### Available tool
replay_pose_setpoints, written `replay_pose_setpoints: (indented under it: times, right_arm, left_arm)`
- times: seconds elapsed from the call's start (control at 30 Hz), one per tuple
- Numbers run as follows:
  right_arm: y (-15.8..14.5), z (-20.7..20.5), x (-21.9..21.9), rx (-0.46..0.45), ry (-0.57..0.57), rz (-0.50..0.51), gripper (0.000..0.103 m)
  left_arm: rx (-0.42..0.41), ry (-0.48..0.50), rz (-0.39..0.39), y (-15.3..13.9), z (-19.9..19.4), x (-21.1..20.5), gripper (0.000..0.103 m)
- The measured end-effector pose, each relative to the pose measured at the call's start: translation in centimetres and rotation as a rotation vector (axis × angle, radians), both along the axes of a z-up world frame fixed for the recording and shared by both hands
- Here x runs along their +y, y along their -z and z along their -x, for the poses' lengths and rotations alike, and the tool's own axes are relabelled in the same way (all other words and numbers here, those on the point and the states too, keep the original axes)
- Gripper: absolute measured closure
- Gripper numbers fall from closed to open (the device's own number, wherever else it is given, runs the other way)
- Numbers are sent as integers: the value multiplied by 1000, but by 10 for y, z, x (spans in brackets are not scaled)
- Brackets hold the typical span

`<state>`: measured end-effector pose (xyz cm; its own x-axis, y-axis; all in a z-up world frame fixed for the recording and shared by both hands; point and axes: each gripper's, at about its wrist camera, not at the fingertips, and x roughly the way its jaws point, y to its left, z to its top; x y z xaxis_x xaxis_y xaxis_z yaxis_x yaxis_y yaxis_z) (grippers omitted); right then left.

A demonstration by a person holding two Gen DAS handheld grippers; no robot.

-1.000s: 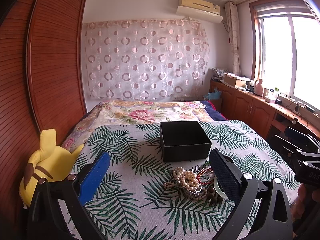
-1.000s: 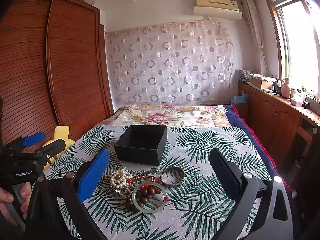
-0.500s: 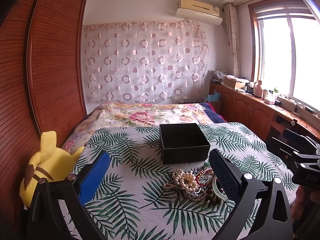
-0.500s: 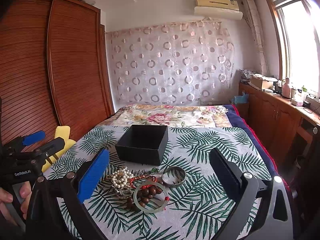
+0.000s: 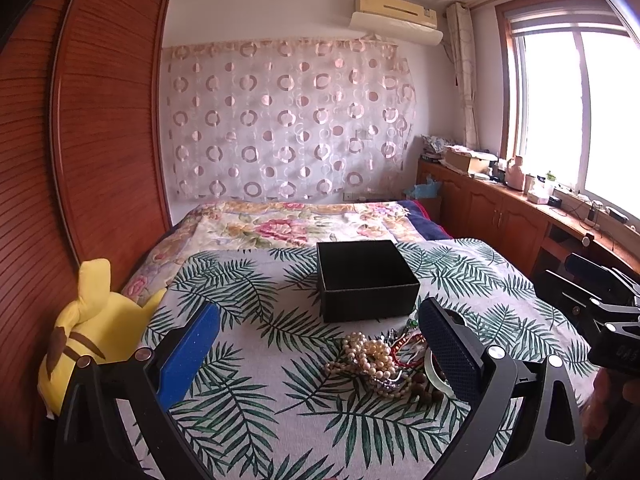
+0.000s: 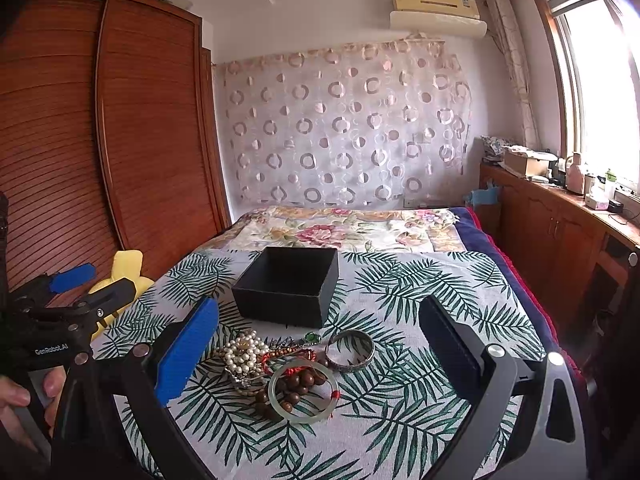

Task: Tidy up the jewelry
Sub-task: 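Reach the left tool to the green jade bangle and grasp it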

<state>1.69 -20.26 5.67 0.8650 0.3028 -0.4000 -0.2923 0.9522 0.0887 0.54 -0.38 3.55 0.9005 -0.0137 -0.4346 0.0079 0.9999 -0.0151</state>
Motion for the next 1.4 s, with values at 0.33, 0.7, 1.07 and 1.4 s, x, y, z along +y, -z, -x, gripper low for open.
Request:
replay_pose_setpoints:
  times: [0.33, 0.7, 1.07, 1.4]
  right_arm:
    - [28, -2, -28, 43, -18, 37, 2]
    - [58, -8, -45, 106, -27, 69, 8]
    - [73, -18, -54, 148, -14, 74, 10]
    - [75, -20, -53, 146, -14, 83, 10]
  left_arm:
    - [96, 99, 8, 35, -16, -7, 7]
    - [196, 264, 21, 71, -31, -38, 7]
    - [373, 404, 123, 99, -70, -58, 64]
    - [432, 432, 74, 111, -87, -83, 92]
